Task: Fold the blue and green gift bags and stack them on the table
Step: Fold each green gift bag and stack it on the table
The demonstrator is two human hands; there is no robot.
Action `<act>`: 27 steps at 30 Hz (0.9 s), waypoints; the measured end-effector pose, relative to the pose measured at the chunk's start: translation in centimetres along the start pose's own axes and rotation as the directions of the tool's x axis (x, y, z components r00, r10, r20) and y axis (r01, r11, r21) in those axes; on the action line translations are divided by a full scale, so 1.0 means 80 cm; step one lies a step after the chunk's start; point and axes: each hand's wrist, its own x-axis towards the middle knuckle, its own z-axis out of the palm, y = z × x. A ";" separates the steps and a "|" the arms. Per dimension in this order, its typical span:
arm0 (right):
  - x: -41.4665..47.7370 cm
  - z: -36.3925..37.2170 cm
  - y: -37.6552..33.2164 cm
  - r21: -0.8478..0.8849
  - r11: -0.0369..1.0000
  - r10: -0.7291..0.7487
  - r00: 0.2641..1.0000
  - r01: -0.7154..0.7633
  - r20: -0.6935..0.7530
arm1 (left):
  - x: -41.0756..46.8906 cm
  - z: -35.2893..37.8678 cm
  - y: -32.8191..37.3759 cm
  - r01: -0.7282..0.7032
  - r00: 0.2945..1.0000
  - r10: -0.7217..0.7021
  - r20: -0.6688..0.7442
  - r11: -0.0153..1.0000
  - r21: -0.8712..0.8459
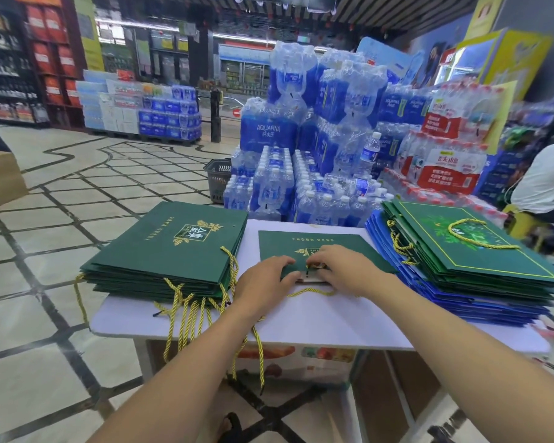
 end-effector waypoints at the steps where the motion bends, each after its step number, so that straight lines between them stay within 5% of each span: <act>1: 0.001 0.000 0.001 -0.007 1.000 -0.006 1.000 0.006 -0.010 | 0.000 0.000 0.000 -0.007 1.000 0.007 0.000 1.000 0.004; 11: 0.005 0.007 0.006 -0.044 0.997 -0.064 0.993 0.060 -0.101 | 0.009 0.010 -0.012 -0.044 0.997 0.040 -0.064 0.997 -0.060; 14: -0.008 0.007 0.006 -0.011 0.999 -0.049 0.946 0.048 -0.321 | 0.011 0.013 -0.014 -0.027 0.997 0.021 -0.079 0.997 -0.075; 16: -0.026 0.010 -0.002 0.106 0.993 0.012 0.831 0.057 -0.556 | 0.012 0.014 -0.014 -0.017 0.995 0.007 -0.099 0.995 -0.094; 18: -0.043 0.014 -0.016 0.268 0.963 0.161 0.807 -0.004 -0.569 | 0.012 0.013 -0.012 -0.015 0.993 0.001 -0.115 0.993 -0.120; 20: -0.047 0.017 -0.035 0.458 0.874 0.317 0.906 -0.164 -0.279 | 0.010 0.010 -0.007 -0.014 0.990 -0.004 -0.138 0.991 -0.131; 22: -0.039 0.022 -0.052 0.663 0.680 0.402 0.915 -0.312 0.018 | 0.010 0.009 -0.008 -0.003 0.988 -0.018 -0.150 0.991 -0.134; 25: -0.020 0.028 -0.066 0.902 0.258 0.503 0.845 -0.347 0.181 | 0.012 0.011 -0.013 0.005 0.991 -0.021 -0.135 0.994 -0.112; 27: -0.010 0.030 -0.071 0.942 0.088 0.550 0.804 -0.324 0.225 | 0.014 0.013 -0.014 0.004 0.992 -0.017 -0.125 0.995 -0.101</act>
